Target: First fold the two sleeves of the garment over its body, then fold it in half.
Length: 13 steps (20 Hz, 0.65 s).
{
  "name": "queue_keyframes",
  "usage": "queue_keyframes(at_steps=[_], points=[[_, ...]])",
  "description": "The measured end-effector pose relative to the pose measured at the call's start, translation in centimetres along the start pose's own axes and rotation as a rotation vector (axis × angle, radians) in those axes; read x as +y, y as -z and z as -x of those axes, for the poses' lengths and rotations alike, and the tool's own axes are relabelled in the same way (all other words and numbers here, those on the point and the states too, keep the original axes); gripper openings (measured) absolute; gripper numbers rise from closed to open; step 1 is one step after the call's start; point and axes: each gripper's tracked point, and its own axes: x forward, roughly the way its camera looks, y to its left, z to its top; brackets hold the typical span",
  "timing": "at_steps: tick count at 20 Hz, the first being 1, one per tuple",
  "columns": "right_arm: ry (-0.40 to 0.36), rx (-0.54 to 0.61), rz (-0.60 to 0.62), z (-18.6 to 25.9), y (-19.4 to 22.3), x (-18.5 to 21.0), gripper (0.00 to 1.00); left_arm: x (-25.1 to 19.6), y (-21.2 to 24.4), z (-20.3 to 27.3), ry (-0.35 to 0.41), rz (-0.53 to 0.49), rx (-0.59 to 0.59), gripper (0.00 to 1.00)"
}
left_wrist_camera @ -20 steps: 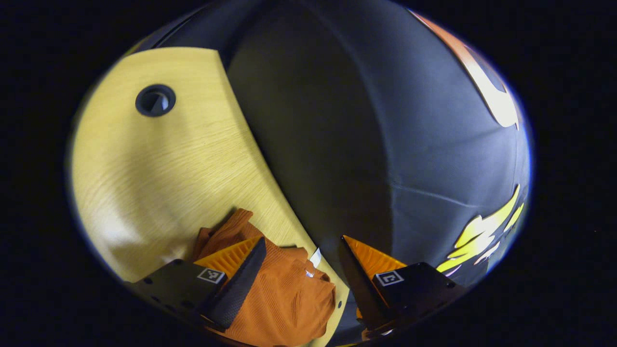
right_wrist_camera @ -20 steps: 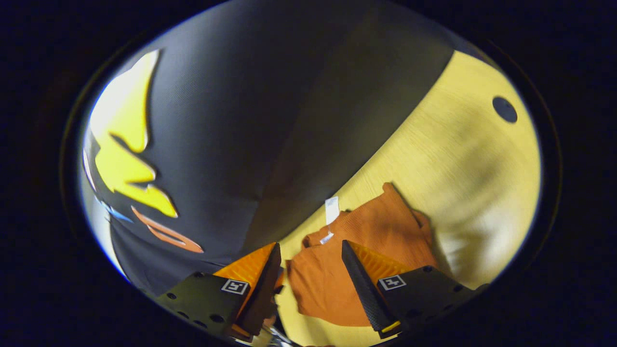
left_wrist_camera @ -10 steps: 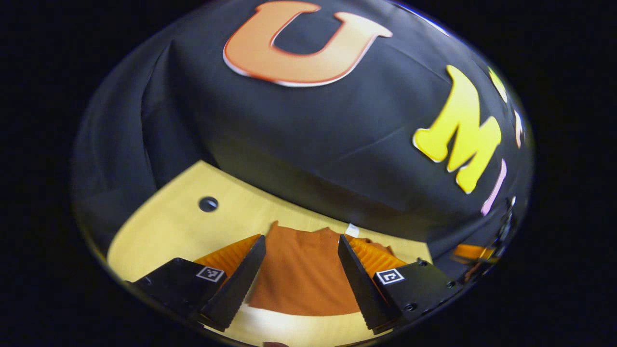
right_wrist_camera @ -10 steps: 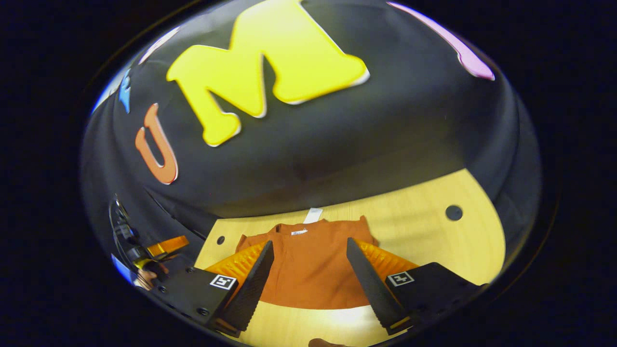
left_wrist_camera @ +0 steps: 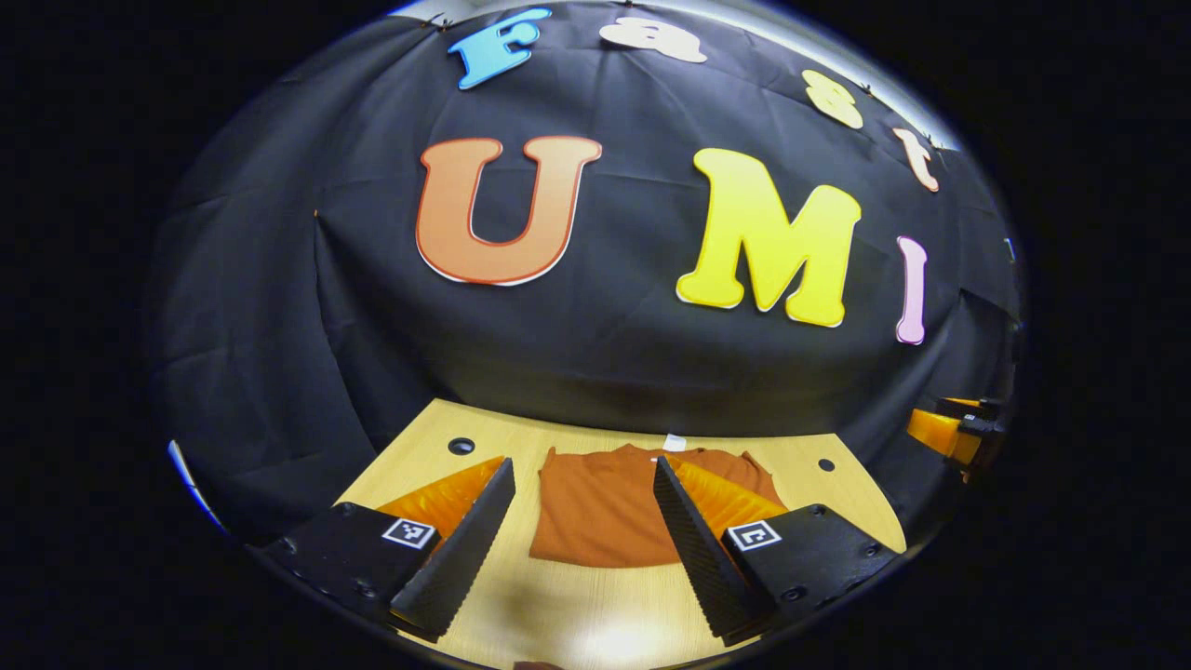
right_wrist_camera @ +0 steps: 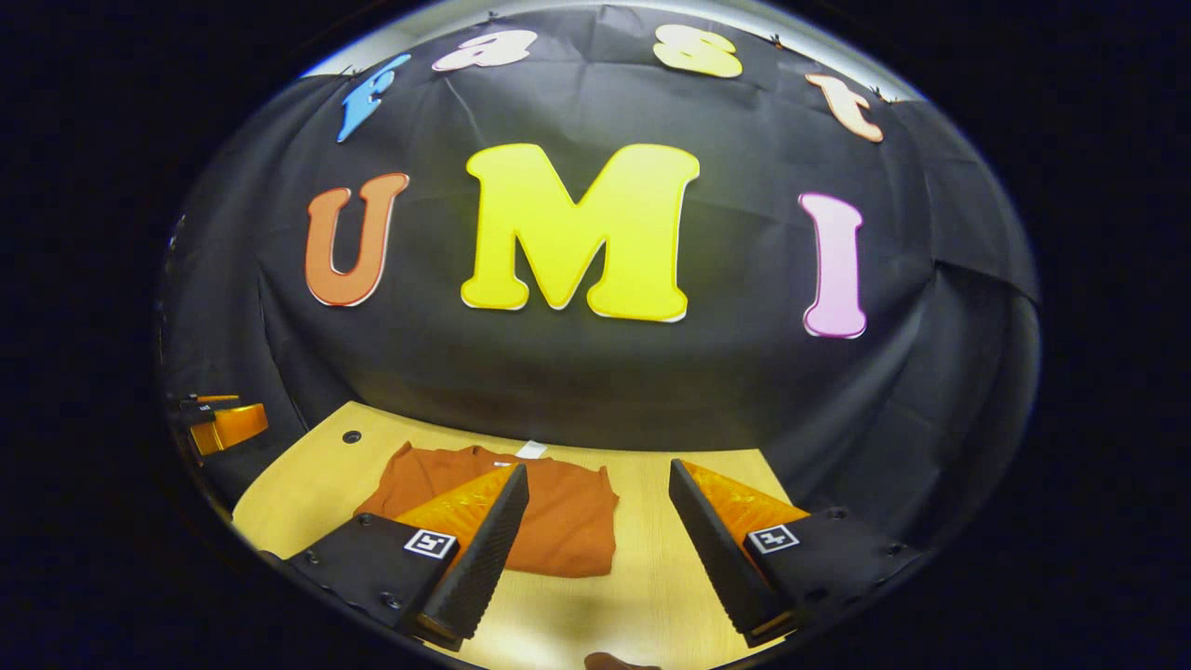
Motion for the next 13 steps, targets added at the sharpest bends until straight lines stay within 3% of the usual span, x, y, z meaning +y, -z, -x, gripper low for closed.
queue_keyframes(at_steps=[3,6,9,13], points=[[0.035,-0.052,0.050,3.0,0.4,1.3,0.94,-1.1,-0.6,3.9,0.008,-0.013,-0.054,0.98],[0.021,-0.084,0.012,5.4,0.2,2.5,0.94,-0.8,-1.6,6.5,0.003,-0.142,-0.133,0.98],[0.005,-0.110,-0.001,6.6,-0.7,4.2,0.94,-1.5,-2.2,8.0,0.026,-0.107,-0.150,0.97],[-0.049,-0.089,0.021,7.1,0.4,7.1,0.94,-0.1,-1.8,8.6,0.003,-0.078,-0.149,1.00]])
